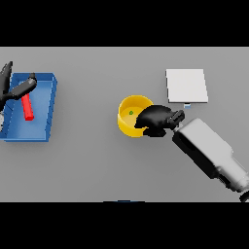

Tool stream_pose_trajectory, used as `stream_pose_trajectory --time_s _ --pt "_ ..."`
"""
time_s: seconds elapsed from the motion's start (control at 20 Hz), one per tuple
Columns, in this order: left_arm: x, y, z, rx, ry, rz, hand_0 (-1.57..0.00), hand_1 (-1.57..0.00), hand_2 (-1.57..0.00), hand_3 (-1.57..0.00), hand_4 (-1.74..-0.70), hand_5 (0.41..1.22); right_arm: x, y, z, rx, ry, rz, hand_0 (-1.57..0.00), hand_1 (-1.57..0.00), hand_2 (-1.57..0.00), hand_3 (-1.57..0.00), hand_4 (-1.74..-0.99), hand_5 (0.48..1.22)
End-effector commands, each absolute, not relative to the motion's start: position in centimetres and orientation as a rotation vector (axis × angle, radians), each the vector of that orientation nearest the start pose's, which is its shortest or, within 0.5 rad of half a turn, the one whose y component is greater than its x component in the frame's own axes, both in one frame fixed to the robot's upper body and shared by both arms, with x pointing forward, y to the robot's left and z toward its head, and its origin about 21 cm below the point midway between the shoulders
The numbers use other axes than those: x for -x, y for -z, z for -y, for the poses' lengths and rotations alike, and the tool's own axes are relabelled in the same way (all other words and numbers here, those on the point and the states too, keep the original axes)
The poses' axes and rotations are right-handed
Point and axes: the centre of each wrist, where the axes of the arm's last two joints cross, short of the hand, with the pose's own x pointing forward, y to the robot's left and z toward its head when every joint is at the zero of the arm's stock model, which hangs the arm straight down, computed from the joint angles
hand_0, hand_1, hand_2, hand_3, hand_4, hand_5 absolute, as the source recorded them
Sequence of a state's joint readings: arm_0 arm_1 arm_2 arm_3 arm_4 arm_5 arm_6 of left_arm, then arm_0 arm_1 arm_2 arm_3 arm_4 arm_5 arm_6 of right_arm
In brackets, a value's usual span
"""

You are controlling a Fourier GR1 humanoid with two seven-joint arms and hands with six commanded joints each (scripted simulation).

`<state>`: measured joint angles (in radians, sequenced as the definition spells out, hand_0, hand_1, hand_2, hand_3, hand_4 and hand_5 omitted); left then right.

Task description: Pick up the red beaker and tilt it to pour out 1 green nut into yellow bowl. Pick up the yellow bowl and place it on the metallic measuring scale.

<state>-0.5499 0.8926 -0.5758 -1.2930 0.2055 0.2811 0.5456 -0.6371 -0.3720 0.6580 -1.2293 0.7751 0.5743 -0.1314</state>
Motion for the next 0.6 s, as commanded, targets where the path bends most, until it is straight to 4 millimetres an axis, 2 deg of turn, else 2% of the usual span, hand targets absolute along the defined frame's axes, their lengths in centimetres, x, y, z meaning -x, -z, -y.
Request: stream_pose_trajectory --time_s 0.0,0.1,0.25,0.4,0.55 --pt "-34.1 -11.5 -31.6 -0.734 0.531 1.084 0.0 0.0 0.0 0.0 -0.8 0.725 -34.3 -6.2 14.0 0.247 -2.037 1.157 -1.51 -1.51 -1.45 -1.19 -1.722 1.207" --pt "-33.8 -11.8 -31.9 -0.733 0.531 1.086 0.0 0.0 0.0 0.0 -0.8 0.724 -34.4 -7.4 14.6 0.243 -2.026 1.175 -1.53 -1.53 -1.49 -1.19 -1.729 1.212" --pt "-34.0 -11.8 -31.7 -0.739 0.527 1.087 0.0 0.0 0.0 0.0 -0.8 0.721 -34.2 -9.7 15.0 0.258 -2.032 1.213 -1.55 -1.55 -1.51 -1.38 -1.731 1.216" --pt "-34.0 -11.9 -31.7 -0.732 0.533 1.098 0.0 0.0 0.0 0.0 -0.8 0.72 -34.4 -12.6 15.5 0.35 -2.007 1.212 -1.56 -1.56 -1.54 -1.34 -1.726 1.219" --pt "-34.1 -12.0 -31.8 -0.733 0.531 1.093 0.0 0.0 0.0 0.0 -0.81 0.723 -34.5 -13.8 15.6 0.388 -1.978 1.211 -1.57 -1.57 -1.55 -1.26 -1.721 1.219"
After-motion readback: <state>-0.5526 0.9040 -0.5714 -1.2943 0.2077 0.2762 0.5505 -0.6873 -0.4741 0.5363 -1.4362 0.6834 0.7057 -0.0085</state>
